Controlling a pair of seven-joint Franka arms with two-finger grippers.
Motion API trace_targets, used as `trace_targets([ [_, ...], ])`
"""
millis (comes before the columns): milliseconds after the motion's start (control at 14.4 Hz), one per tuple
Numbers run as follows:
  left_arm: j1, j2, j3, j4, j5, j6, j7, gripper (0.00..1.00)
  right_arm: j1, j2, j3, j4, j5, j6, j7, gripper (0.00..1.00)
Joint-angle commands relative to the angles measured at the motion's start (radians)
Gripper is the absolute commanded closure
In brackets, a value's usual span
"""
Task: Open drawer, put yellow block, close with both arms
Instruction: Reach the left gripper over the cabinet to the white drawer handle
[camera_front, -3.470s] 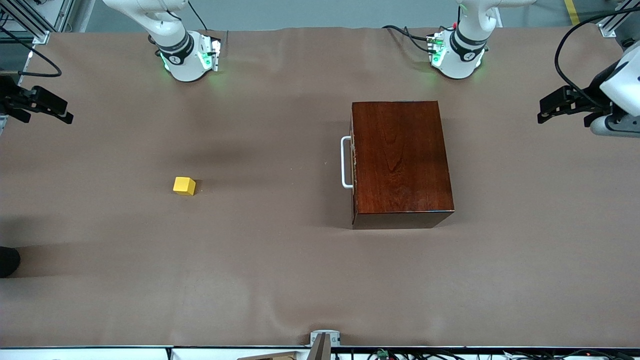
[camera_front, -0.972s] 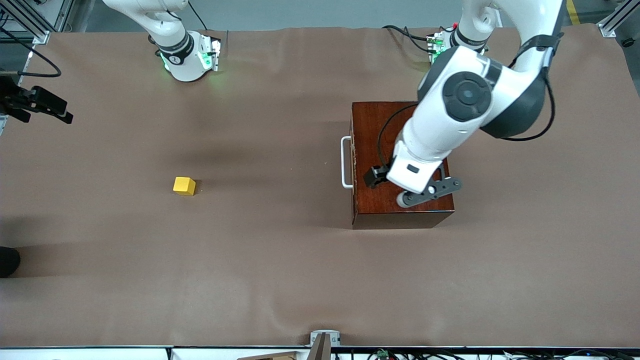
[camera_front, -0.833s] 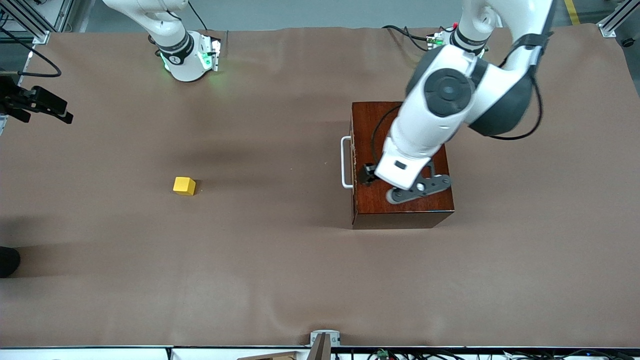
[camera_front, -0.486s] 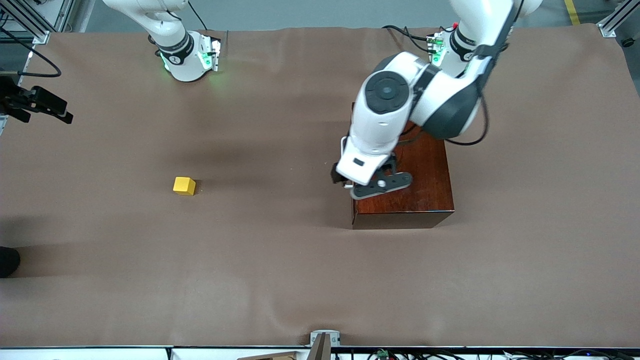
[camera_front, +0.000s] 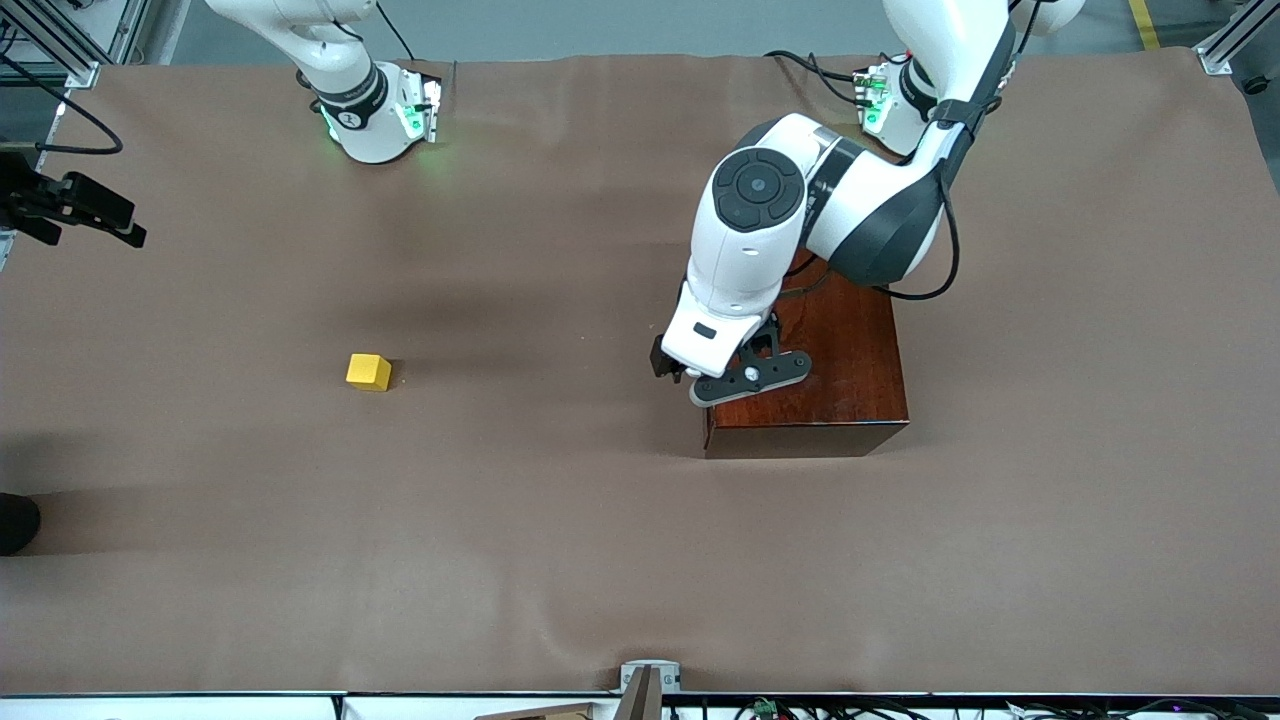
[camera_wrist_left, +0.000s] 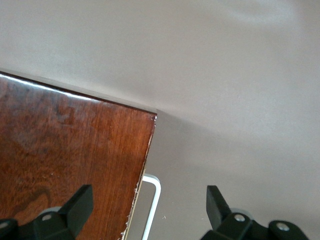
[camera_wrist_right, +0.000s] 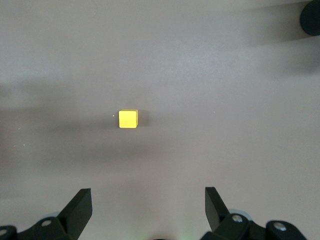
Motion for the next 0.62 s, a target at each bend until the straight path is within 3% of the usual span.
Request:
trace_targets([
  [0, -0.023, 0.017, 0.01, 0.024, 0.028, 0.014, -0.008, 0.0, 0.002, -0.002, 0.0, 0.005, -0.002, -0.008, -0.009, 0.0],
  [347, -0.119, 0.057, 0.015, 0.024, 0.117, 0.065, -0.012, 0.0, 0.002, -0.002, 0.0, 0.005, -0.002, -0.008, -0.009, 0.0],
  [555, -0.197, 0.095, 0.054, 0.024, 0.122, 0.065, -0.019, 0.0, 0.0, -0.002, 0.0, 0.004, -0.002, -0.009, -0.009, 0.0],
])
